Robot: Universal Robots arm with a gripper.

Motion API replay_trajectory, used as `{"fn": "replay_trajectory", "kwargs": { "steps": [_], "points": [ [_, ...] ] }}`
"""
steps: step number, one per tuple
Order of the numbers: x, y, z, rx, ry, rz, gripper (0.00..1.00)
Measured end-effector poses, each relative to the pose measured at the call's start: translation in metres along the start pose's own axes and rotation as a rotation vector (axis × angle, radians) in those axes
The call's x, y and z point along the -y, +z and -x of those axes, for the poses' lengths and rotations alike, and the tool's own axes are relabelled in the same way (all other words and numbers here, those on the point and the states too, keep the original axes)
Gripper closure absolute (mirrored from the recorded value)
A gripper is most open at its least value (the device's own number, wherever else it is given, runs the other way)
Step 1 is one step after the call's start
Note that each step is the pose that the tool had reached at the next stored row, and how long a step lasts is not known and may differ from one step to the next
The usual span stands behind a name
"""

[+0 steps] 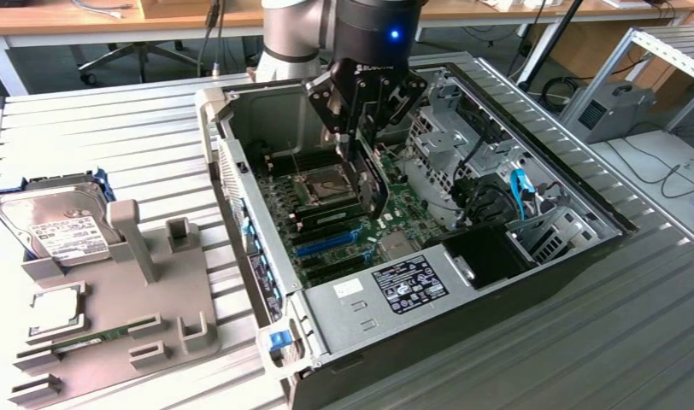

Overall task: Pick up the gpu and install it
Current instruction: 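Pick up the gpu and move the gpu toward the slot, then insert the gpu into the slot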

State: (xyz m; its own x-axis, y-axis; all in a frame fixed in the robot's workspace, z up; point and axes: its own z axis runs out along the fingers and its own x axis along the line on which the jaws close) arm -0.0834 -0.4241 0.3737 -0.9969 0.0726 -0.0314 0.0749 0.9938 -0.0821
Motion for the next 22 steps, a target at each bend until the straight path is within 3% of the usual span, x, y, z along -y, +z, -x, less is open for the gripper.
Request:
{"fn": "replay_trajectory", "kwargs": {
  "steps": [15,22],
  "points": [
    [-0.0047,0.0058,0.021,0.0001,0.000,-0.0020,0.71],
    [-0.0048,0.0060,0.022,0.0001,0.000,-0.0024,0.71]
  ]
}}
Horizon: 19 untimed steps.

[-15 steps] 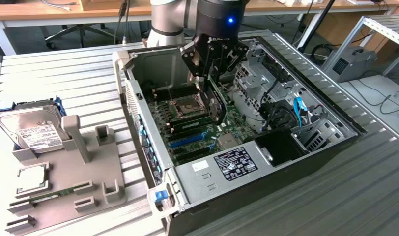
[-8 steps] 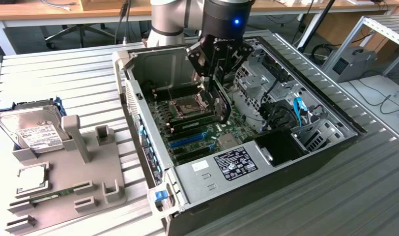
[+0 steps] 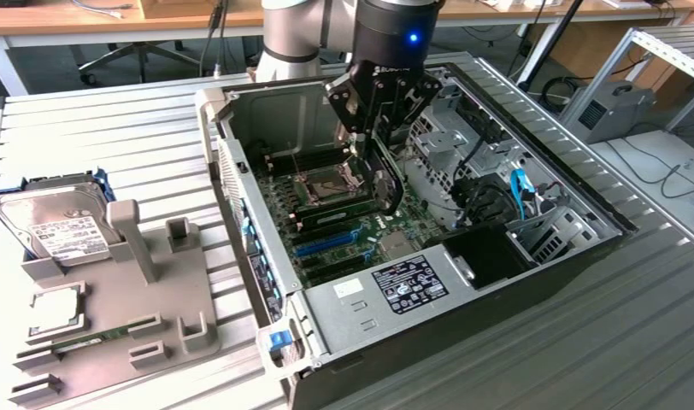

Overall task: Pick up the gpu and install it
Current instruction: 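Insert the gpu into the slot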

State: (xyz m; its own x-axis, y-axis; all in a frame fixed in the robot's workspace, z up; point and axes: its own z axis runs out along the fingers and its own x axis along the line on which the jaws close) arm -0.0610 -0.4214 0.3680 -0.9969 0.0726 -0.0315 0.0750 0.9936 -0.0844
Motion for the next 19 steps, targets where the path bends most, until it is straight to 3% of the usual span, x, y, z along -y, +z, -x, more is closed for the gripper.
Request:
{"fn": "replay_trajectory", "kwargs": {
  "steps": [6,19],
  "points": [
    [0.0000,0.0000,0.0001,0.0007,-0.008,0.0003,0.71],
    [0.0000,0.0000,0.0000,0.0100,-0.118,0.0037,0.71]
  ]
}}
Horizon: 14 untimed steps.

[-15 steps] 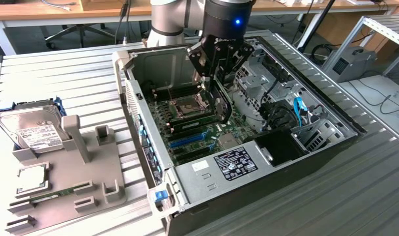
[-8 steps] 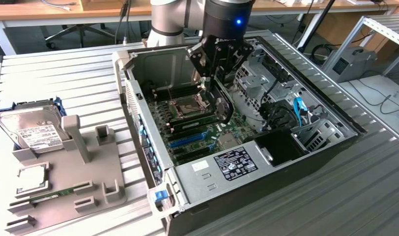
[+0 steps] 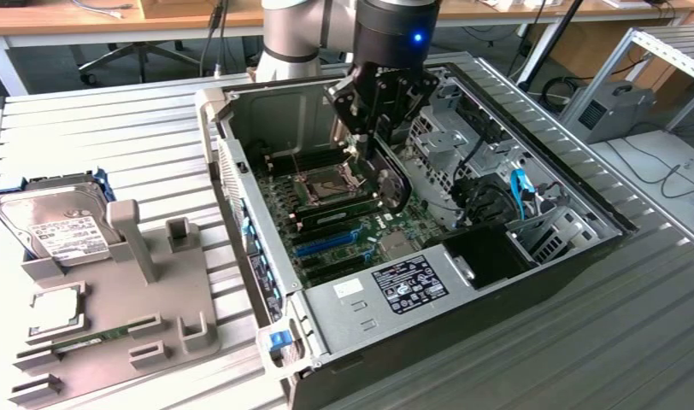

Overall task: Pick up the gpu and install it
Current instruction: 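Insert the gpu into the slot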

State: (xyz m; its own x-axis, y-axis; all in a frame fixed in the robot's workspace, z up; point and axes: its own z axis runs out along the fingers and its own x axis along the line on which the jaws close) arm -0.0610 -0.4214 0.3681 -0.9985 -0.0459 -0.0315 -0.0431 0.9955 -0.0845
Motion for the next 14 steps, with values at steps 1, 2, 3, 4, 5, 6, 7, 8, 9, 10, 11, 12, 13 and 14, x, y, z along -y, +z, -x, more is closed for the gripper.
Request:
{"fn": "replay_trajectory", "kwargs": {
  "steps": [1,2,3,4,5,6,7,8,9,10,11,12,13,14],
  "points": [
    [0.0000,0.0000,0.0000,0.0005,-0.006,0.0002,0.71],
    [0.0000,0.0000,0.0000,0.0010,-0.012,0.0004,0.71],
    [0.0000,0.0000,0.0000,0.0015,-0.018,0.0006,0.71],
    [0.0000,0.0000,0.0000,0.0020,-0.023,0.0008,0.71],
    [0.0000,0.0000,0.0000,0.0024,-0.029,0.0009,0.71],
    [0.0000,0.0001,0.0000,0.0031,-0.037,0.0012,0.71],
    [0.0000,0.0000,0.0000,0.0037,-0.044,0.0014,0.71],
    [0.0000,0.0001,0.0000,0.0048,-0.057,0.0018,0.71],
    [0.0000,0.0001,0.0000,0.0053,-0.063,0.0020,0.71],
    [0.0000,0.0001,0.0000,0.0057,-0.068,0.0022,0.71],
    [0.0000,0.0001,0.0000,0.0061,-0.072,0.0023,0.71],
    [0.0000,0.0001,0.0000,0.0065,-0.077,0.0025,0.71],
    [0.0000,0.0000,0.0000,0.0070,-0.083,0.0026,0.71],
    [0.0000,0.0001,0.0000,0.0073,-0.086,0.0028,0.71]
  ]
}}
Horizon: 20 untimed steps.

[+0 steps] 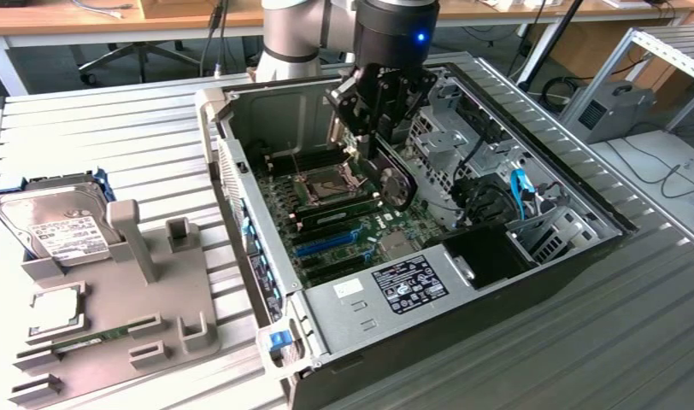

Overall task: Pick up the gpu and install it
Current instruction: 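Insert the gpu into the slot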

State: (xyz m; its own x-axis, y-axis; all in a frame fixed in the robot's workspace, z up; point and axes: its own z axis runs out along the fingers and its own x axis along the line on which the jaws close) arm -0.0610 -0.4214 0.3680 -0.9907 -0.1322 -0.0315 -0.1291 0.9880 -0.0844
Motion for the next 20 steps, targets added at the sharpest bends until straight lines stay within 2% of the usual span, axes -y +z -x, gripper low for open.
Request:
{"fn": "replay_trajectory", "kwargs": {
  "steps": [20],
  "points": [
    [0.0000,0.0000,0.0000,0.0071,-0.084,0.0026,0.71]
  ]
}}
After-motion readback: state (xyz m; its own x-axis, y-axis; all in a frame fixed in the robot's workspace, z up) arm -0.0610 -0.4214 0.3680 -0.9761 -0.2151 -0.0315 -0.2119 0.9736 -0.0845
